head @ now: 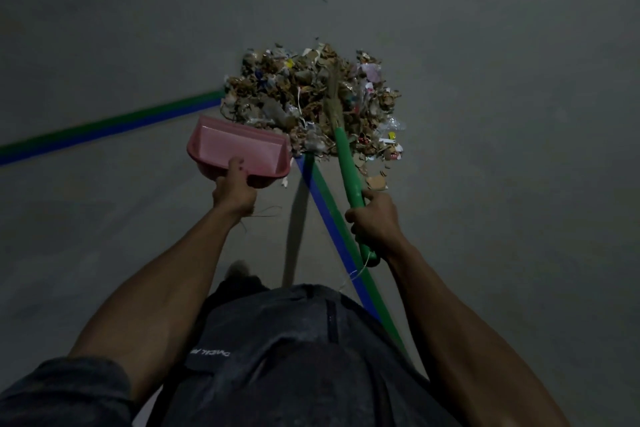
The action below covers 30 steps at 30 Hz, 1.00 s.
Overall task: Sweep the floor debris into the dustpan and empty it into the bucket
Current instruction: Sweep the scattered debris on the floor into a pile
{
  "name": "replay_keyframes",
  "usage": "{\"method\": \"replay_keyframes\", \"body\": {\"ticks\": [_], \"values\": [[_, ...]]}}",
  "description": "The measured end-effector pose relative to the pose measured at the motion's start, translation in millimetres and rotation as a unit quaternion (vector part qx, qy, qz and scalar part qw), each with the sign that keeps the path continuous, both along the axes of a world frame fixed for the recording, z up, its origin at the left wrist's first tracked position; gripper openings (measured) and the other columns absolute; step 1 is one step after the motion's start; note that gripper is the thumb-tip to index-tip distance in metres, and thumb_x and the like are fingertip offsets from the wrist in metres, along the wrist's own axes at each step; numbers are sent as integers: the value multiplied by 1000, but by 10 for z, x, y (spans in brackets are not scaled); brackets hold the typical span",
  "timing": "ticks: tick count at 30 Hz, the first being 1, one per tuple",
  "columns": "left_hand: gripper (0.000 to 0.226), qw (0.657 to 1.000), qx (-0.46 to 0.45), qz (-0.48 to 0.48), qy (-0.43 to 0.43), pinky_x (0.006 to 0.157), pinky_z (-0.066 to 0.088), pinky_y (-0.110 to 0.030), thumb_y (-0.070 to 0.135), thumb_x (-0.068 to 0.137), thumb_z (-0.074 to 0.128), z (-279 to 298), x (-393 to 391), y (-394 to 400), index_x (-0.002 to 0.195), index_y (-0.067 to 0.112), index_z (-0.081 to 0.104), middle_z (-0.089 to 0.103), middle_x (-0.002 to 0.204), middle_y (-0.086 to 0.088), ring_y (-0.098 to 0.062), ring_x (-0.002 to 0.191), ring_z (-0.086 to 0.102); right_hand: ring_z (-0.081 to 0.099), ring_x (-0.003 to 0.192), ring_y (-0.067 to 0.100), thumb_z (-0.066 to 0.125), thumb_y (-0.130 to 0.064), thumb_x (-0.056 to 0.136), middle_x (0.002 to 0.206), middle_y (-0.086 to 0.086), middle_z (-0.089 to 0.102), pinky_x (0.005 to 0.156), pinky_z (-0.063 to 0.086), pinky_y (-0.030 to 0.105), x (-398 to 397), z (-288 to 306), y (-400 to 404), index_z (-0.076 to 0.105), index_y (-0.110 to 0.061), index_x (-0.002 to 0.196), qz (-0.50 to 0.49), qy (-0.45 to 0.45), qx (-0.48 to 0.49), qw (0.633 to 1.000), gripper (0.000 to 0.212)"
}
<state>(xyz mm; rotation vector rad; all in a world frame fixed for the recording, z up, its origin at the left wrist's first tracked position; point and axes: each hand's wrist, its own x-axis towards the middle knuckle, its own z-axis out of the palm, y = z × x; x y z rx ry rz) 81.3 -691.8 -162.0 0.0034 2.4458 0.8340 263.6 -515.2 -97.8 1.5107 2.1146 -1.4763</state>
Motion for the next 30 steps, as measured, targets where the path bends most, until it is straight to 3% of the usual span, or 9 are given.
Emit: {"method": "replay_keyframes", "body": {"ticks": [2, 5, 10, 12, 14, 17, 23, 26, 30], "values": [[61, 1000, 18, 13, -8, 55, 58, -36, 5, 81, 55, -25, -276, -160, 132, 37, 43, 51, 116, -19, -42, 81, 65, 66, 49, 21, 69, -2, 75, 74, 14, 67, 46, 56, 35, -278, -10, -249, 58, -10, 127, -2, 5, 4, 1000, 54], [43, 998, 54, 27, -32, 45, 48, -24, 12, 84, 59, -75, -665, -379, 123, 30, 59, 58, 116, -20, -38, 77, 66, 66, 51, 21, 70, -4, 75, 75, 14, 68, 47, 57, 35, -697, -21, -610, 58, -8, 127, -17, 5, 14, 1000, 53], [21, 998, 47, 24, -40, 37, 41, -19, 26, 87, 56, -11, -1119, -482, 106, 24, 65, 59, 111, -17, -32, 70, 65, 65, 56, 23, 67, -4, 77, 79, 15, 68, 45, 55, 32, -1205, 54, -1076, 55, -9, 131, -31, 18, 16, 999, 56], [25, 998, 45, 12, -45, 45, 49, -23, 35, 88, 54, 12, -1237, -424, 106, 24, 66, 59, 111, -17, -32, 72, 65, 66, 57, 24, 66, -4, 77, 79, 13, 67, 48, 57, 35, -1362, 96, -1188, 54, -11, 134, -26, 24, 26, 999, 59], [35, 998, 32, -5, -50, 71, 58, -34, 43, 87, 51, 25, -1344, -314, 112, 23, 65, 57, 115, -18, -36, 82, 65, 68, 60, 24, 66, -7, 76, 80, 9, 66, 51, 59, 38, -1511, 126, -1260, 51, -11, 136, -18, 25, 34, 999, 61], [51, 997, 19, -31, -67, 91, 53, -44, 53, 86, 47, 54, -1499, -78, 121, 19, 61, 48, 124, -21, -40, 98, 59, 68, 69, 26, 68, -14, 73, 86, 5, 64, 64, 60, 46, -1725, 136, -1323, 53, -12, 131, -13, 23, 49, 998, 60], [75, 994, -11, -65, -84, 91, 53, -43, 73, 80, 48, 13, -1850, 471, 129, 17, 54, 42, 128, -19, -38, 105, 54, 67, 72, 22, 66, -22, 72, 87, 1, 64, 67, 59, 43, -2215, 35, -1189, 54, -22, 118, -15, 11, 46, 999, 47], [80, 992, -32, -72, -97, 89, 54, -42, 73, 75, 53, -68, -2092, 778, 127, 13, 56, 42, 127, -19, -37, 100, 55, 66, 72, 23, 63, -24, 72, 85, 2, 64, 67, 59, 44, -2485, -50, -976, 45, -31, 98, -13, 11, 40, 999, 33], [83, 990, -31, -68, -116, 85, 56, -43, 71, 60, 59, -142, -2402, 1200, 120, 13, 59, 41, 126, -17, -37, 95, 57, 62, 76, 23, 61, -26, 72, 85, 1, 61, 65, 55, 39, -2821, -120, -647, 43, -29, 94, -11, 12, 24, 1000, 28]]}}
